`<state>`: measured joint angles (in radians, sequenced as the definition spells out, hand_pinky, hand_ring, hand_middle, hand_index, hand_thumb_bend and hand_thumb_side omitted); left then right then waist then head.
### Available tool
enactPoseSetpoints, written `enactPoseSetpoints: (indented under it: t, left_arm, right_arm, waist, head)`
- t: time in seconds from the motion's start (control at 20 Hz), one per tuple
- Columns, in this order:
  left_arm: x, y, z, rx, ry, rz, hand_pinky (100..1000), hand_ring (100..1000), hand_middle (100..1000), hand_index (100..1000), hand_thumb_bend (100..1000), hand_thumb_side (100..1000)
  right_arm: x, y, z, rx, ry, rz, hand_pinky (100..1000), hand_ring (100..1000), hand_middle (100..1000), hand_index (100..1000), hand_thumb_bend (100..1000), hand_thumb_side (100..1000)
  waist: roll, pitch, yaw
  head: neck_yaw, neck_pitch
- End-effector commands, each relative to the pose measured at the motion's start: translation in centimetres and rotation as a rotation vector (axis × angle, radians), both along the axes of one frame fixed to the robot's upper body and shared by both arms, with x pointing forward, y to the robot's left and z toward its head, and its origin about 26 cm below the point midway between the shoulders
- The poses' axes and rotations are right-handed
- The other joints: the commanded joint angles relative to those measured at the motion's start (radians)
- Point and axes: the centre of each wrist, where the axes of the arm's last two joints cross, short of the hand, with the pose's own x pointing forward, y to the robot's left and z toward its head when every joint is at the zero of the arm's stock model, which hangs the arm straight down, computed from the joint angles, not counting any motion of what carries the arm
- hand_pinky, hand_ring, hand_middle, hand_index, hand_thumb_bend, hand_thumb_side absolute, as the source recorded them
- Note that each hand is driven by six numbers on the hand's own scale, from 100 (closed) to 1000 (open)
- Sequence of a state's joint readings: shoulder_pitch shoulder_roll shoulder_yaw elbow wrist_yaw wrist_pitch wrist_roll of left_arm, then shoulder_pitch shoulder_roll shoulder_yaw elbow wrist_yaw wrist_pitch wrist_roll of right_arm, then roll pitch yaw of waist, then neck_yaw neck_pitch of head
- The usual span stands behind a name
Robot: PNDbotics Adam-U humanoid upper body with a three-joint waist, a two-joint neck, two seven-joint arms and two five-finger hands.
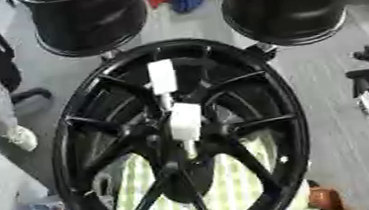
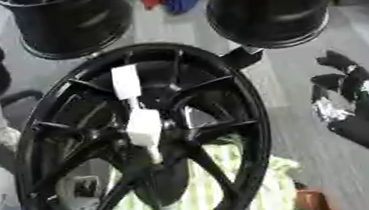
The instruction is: Pull the pin out of the wheel hub.
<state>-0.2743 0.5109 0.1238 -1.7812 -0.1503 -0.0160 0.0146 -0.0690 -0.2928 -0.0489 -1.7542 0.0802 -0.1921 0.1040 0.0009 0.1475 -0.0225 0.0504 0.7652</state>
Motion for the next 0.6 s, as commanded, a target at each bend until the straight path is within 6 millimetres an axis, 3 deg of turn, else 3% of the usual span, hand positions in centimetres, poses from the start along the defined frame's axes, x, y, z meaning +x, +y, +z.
enactPoseSetpoints:
  t: [0.05,0.4,0.6]
  left_arm:
    - [0.1,0.1,2.6,0.089,-0.036,-0.031,626,687,714,843,220,517]
    - [1.2,-1.7,7.9,0.368,-0.05,-0.158,645,705,738,853,255,508]
    - [2.7,-3.3,9.5,0.528,-0.02,-0.233,656,713,751,851,289,502]
  right_arm:
    - [0.0,-0.2,0.8,-0.015,-0.025,-0.001,853,800,904,971,100,330]
    - [0.0,-0.1,0.7,-0.022,-0.016,0.01,853,799,904,971,100,329]
    - [0.0,0.0,0.6,-0.029,-0.009,0.025,853,799,904,971,100,328]
  waist:
    - [0.003,-0.016,-0.003]
    - [0.011,-0.022,-0.022]
    - [0.017,-0.026,-0.037]
  head:
    - [0.004,0.005]
    - [0.021,0.005]
    - [0.035,0.005]
